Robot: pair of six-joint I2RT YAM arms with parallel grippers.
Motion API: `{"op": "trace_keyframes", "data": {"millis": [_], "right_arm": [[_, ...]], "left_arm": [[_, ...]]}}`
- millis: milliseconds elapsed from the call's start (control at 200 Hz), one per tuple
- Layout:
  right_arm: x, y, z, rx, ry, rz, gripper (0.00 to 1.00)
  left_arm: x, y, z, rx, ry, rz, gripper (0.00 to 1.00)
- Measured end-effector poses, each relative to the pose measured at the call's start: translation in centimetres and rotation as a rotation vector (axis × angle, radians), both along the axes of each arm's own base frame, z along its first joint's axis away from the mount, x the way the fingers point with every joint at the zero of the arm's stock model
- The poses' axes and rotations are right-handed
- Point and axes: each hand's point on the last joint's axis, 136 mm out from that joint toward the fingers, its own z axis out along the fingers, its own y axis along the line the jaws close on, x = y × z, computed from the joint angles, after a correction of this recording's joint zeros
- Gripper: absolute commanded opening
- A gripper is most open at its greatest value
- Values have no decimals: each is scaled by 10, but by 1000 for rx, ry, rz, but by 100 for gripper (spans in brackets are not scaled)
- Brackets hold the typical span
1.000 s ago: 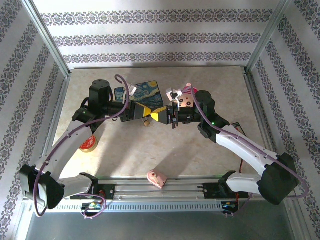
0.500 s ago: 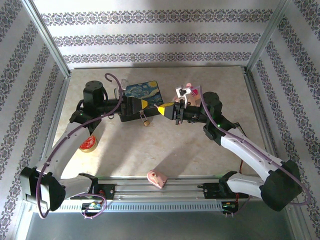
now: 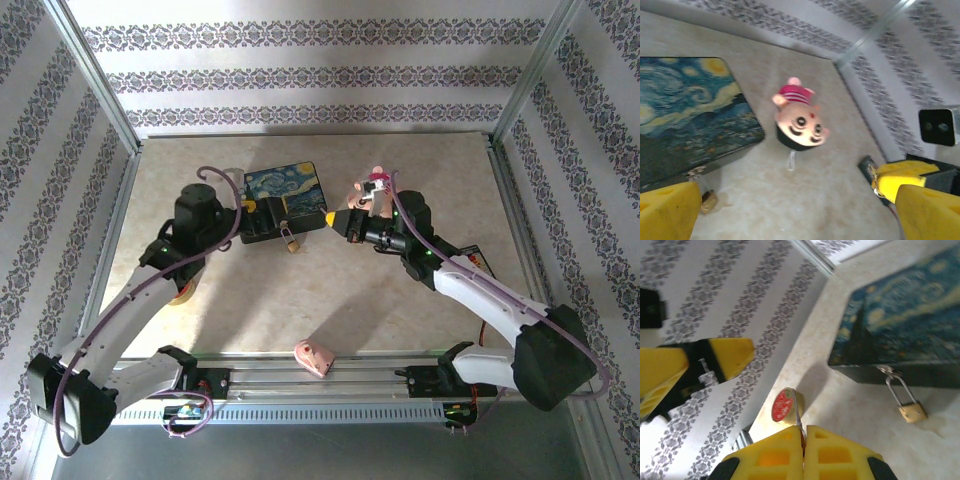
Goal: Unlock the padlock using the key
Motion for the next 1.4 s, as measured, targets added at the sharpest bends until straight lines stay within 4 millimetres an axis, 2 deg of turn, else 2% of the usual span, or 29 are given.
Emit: {"op": "trace_keyframes", "data": {"millis": [175,340,470,615,685,805,1054,1399], "right_arm": [[2,-7,-45,-45,123,-60,0],[0,-16,-70,-76,176,-110,0],[-2,-22,-87,-102,209,-134,0],[-4,-28,-106,-133,243,-163,0],[-4,-30,-114,-148,259,-172,0],[-5,-32,-124,-163,282,-180,0],[-4,-32,-127,-168,288,-182,0],[-4,-32,-126,-167,285,-182,0]], "left_arm": [[4,8,-62,167,90,192,99],[15,20,-115,301,205,339,99],[20,23,-144,364,265,401,99],[32,17,-159,382,306,434,100],[38,13,-166,388,320,437,96],[46,5,-184,415,353,440,95],[62,-18,-213,483,386,436,95],[71,-17,-229,516,400,479,91]]}}
